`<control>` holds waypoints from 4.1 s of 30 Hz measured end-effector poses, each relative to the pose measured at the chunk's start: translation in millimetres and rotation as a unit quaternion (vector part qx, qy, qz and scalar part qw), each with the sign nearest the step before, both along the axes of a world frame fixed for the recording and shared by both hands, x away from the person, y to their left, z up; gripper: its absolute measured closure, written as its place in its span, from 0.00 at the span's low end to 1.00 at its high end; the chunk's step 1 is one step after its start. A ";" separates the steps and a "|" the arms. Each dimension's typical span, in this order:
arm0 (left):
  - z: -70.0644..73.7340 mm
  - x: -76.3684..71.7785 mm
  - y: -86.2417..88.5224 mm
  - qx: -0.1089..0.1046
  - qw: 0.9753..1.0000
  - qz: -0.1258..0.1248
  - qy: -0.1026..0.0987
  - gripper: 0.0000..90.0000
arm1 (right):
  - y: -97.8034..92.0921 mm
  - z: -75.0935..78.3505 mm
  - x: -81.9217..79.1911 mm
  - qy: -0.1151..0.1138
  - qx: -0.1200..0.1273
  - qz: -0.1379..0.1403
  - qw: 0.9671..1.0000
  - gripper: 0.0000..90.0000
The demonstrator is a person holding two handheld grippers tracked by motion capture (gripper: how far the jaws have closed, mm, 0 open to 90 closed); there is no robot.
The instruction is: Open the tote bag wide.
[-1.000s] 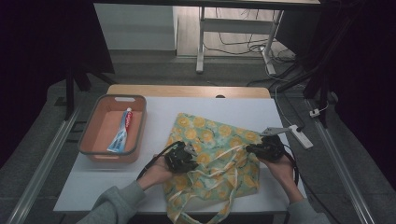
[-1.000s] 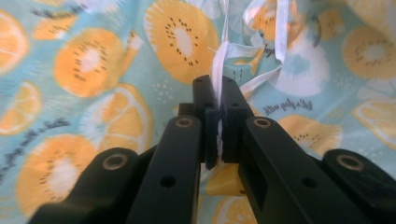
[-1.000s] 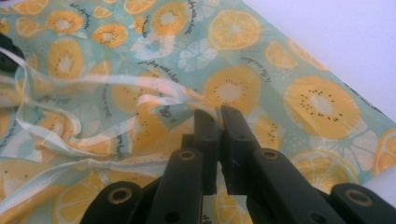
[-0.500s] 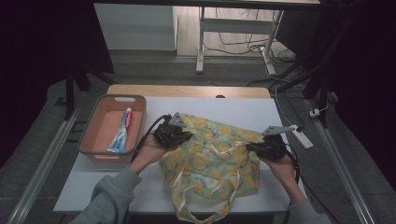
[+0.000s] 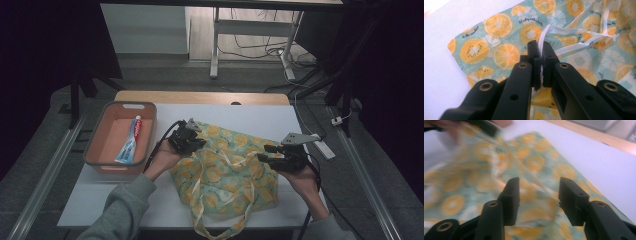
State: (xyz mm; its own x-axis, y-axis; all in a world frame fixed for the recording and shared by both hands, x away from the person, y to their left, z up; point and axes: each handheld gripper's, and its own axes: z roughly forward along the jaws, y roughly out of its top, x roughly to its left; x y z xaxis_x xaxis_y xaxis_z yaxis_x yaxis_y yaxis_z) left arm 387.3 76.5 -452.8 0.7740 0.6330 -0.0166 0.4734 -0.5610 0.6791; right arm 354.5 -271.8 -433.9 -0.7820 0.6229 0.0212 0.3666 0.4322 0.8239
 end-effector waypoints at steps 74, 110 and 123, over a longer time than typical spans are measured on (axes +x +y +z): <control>11.1 -54.8 51.3 0.018 0.998 0.046 -0.030 0.98 | 50.6 -29.5 74.0 0.056 -0.073 -0.002 0.996 0.97; -5.7 -29.5 35.5 0.028 0.999 0.038 0.003 0.97 | 112.2 -70.7 89.6 0.064 -0.105 0.072 0.990 0.52; 14.9 -46.3 36.0 -0.001 0.999 0.031 -0.035 0.71 | 122.7 -80.5 87.6 0.084 -0.141 0.121 0.979 0.99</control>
